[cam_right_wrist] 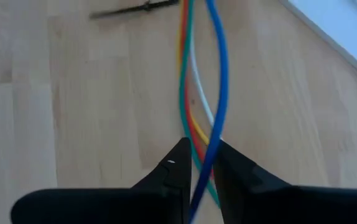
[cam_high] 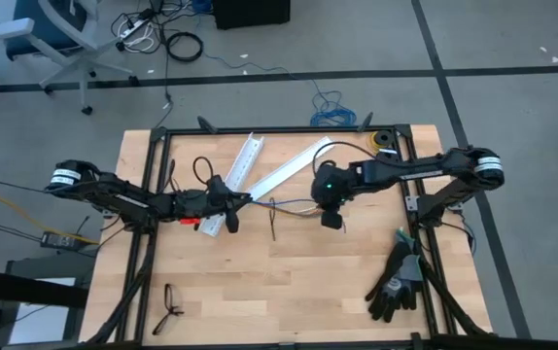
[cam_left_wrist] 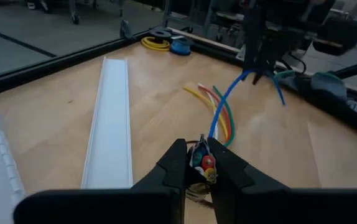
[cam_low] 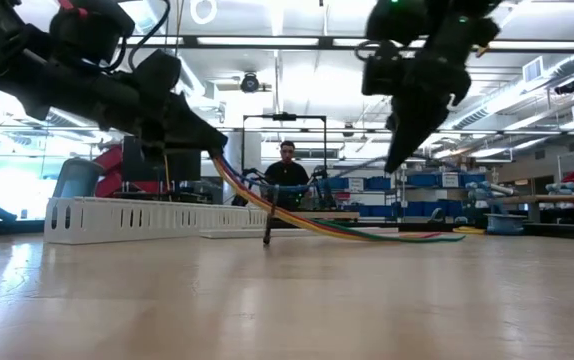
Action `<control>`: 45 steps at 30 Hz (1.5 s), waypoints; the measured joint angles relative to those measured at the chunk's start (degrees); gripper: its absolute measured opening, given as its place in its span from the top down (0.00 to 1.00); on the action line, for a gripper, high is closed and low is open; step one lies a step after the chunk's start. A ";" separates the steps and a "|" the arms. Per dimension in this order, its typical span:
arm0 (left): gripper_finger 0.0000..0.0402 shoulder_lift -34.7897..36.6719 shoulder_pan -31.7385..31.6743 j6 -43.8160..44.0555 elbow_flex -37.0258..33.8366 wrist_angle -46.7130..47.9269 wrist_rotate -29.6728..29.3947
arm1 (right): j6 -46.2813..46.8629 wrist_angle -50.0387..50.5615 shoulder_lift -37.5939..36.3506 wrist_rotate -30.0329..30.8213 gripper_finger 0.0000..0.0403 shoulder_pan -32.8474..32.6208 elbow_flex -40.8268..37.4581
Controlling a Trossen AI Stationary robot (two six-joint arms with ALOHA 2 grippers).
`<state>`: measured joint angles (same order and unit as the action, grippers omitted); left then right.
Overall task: Ziptie cables
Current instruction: Wrap the cable wires with the black zip tie
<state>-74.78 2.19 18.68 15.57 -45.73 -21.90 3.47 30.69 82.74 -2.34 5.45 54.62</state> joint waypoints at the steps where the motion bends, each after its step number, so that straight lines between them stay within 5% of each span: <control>1: 0.88 0.24 0.47 0.00 0.00 0.53 -0.68 | 0.75 -0.46 -1.29 0.17 0.87 0.02 -1.40; 12: 0.88 0.34 1.88 -0.26 0.02 -0.81 -2.24 | 9.36 -17.42 -7.54 -1.95 0.87 -0.47 -14.96; 16: 0.88 0.34 1.88 -0.70 0.02 -1.10 -2.24 | 7.84 -31.42 -3.50 -6.50 0.87 -2.13 -15.95; 22: 0.88 0.34 1.86 -1.72 0.02 -0.96 -2.22 | 5.95 -45.14 5.60 -4.85 0.88 -5.24 -15.95; 37: 0.88 0.34 1.84 -1.70 0.04 1.43 -2.18 | 5.61 -58.07 20.08 3.20 0.95 -10.97 -15.97; 45: 0.88 0.34 1.78 -3.00 0.04 2.65 -5.27 | -7.19 -60.08 22.04 6.34 0.94 -12.42 -15.03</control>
<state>-74.43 3.97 15.67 15.62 -43.08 -27.16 -3.73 -29.39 104.78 4.00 -6.96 39.60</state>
